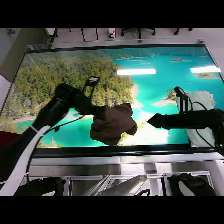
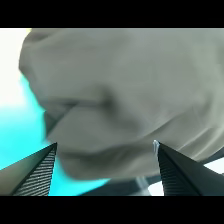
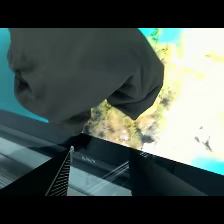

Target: Fold the shirts.

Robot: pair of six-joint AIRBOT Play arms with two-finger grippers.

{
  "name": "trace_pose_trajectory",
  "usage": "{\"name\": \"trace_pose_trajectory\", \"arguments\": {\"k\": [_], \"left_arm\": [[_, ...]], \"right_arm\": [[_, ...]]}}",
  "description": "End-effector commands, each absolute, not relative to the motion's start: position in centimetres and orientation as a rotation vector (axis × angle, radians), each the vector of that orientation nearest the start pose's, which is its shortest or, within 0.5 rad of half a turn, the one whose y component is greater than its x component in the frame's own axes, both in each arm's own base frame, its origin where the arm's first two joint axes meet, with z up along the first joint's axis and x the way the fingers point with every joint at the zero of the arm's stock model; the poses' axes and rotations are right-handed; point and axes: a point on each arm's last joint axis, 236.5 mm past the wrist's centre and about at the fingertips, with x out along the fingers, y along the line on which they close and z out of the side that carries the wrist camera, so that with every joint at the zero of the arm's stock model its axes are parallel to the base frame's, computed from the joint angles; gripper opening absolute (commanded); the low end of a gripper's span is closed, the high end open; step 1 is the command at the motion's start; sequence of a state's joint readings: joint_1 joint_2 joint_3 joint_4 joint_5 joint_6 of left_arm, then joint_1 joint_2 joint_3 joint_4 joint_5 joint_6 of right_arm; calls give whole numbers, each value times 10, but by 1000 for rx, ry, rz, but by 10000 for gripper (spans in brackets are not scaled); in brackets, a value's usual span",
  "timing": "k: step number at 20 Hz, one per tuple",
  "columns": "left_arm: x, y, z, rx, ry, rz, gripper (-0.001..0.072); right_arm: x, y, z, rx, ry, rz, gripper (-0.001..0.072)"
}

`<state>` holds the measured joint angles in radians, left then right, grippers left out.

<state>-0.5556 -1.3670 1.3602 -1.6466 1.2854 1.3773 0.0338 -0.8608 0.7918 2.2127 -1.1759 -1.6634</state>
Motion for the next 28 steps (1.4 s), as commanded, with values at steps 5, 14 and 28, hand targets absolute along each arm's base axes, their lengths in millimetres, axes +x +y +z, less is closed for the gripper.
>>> {"name": "trace_pose_trajectory", "arguments": {"k": [5,14,28], "left_arm": [[241,-171,-28,-313,1485,-330,678],[256,-211,-117,-502,1351,-260,658],[309,-180,-88,-500,1262,-252,14]], "right_arm": [[348,120,11,614,1224,449,603],[439,211,-70,580,1329,520,602],[465,221,-84,585,1378,563,362]]}}
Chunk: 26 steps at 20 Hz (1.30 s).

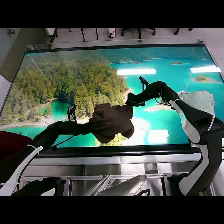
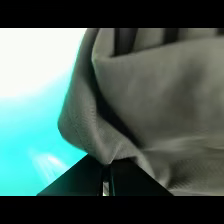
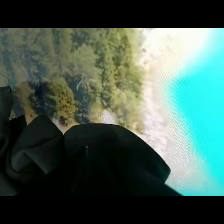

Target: Fold the shirts.

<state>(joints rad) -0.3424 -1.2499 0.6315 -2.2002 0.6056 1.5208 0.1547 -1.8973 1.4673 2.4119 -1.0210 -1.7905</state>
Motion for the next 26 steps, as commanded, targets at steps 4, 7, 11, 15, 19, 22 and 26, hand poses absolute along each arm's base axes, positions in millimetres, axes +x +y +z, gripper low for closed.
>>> {"name": "trace_pose_trajectory", "arguments": {"k": [4,7,11,15,19,22,26], "left_arm": [[311,-154,-83,-476,1262,-221,14],[312,-142,-84,-484,1269,-197,14],[313,-142,-84,-485,1266,-195,14],[314,-141,-84,-486,1264,-194,14],[313,-142,-84,-487,1265,-194,14],[313,-146,-75,-483,1280,-217,14],[353,-146,35,-445,1059,-328,14]], "right_arm": [[456,186,-65,590,1438,573,484],[447,165,-81,547,1502,505,484],[429,187,-97,535,1565,534,484],[419,231,-108,554,1579,619,480],[423,249,-116,557,1550,639,49],[439,251,-89,556,1483,670,17],[478,237,48,495,1197,758,17]]}}
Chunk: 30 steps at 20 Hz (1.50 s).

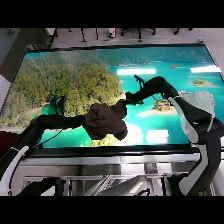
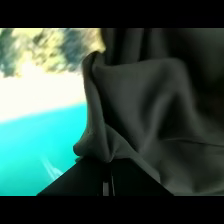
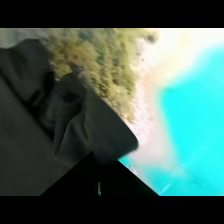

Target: Fold the shirts.

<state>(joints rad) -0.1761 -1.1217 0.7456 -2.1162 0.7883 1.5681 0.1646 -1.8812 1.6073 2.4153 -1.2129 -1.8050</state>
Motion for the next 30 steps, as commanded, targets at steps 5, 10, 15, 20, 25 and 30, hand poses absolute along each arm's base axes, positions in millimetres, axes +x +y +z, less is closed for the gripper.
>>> {"name": "trace_pose_trajectory", "arguments": {"k": [5,10,15,20,25,30], "left_arm": [[352,-108,325,-387,402,-393,13],[239,-104,516,-285,-63,-469,13],[232,-77,539,-213,-96,-346,13],[322,-83,462,-207,213,-332,13],[439,-86,258,-271,723,-278,13],[477,-85,34,-325,1177,-208,14]], "right_arm": [[443,188,333,276,558,815,16],[304,156,514,33,11,735,17],[241,97,581,-97,-250,416,17],[327,75,536,-22,-81,330,16],[489,80,355,166,411,345,16],[562,111,194,373,747,429,17]]}}
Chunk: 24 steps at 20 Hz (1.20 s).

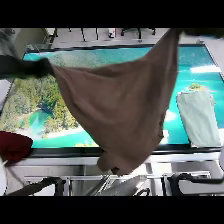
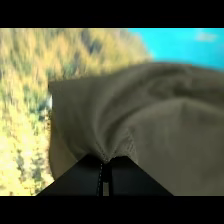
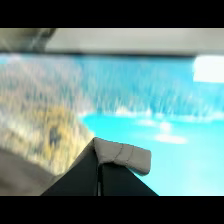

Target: Fold the shirts.

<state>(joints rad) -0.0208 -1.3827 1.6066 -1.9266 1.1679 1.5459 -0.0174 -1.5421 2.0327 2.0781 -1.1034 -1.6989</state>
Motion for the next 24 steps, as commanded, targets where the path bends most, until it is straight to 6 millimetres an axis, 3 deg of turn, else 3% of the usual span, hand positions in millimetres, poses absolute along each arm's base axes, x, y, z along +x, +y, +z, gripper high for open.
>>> {"name": "trace_pose_trajectory", "arguments": {"k": [1,2,4,7,8,9,10,11,13,15,17,19,22,24], "left_arm": [[480,-85,6,-333,1235,-199,14],[483,-85,-20,-339,1282,-192,14],[496,-86,-50,-344,1325,-185,13],[519,-87,-67,-343,1329,-189,15],[527,-88,-66,-340,1322,-194,126],[532,-88,-62,-336,1316,-200,533],[538,-86,-55,-332,1303,-204,696],[542,-81,-45,-315,1290,-217,700],[548,-60,-20,-291,1264,-228,700],[547,-24,2,-299,1258,-207,699],[537,8,4,-356,1288,-174,699],[518,24,-7,-472,1351,-185,699],[500,24,-17,-600,1383,-287,699],[489,20,-19,-630,1410,-333,699]], "right_arm": [[570,117,170,406,791,442,17],[575,122,149,429,830,444,17],[582,127,115,456,893,435,17],[585,128,95,486,935,419,18],[583,129,95,486,939,422,29],[579,129,97,483,953,427,124],[572,126,99,480,973,432,287],[562,121,102,477,1002,438,296],[532,100,108,457,1093,440,296],[493,69,109,432,1219,388,296],[457,42,106,416,1300,292,296],[419,29,103,416,1329,217,296],[338,34,75,483,1413,131,296],[277,52,35,603,1450,68,306]]}}
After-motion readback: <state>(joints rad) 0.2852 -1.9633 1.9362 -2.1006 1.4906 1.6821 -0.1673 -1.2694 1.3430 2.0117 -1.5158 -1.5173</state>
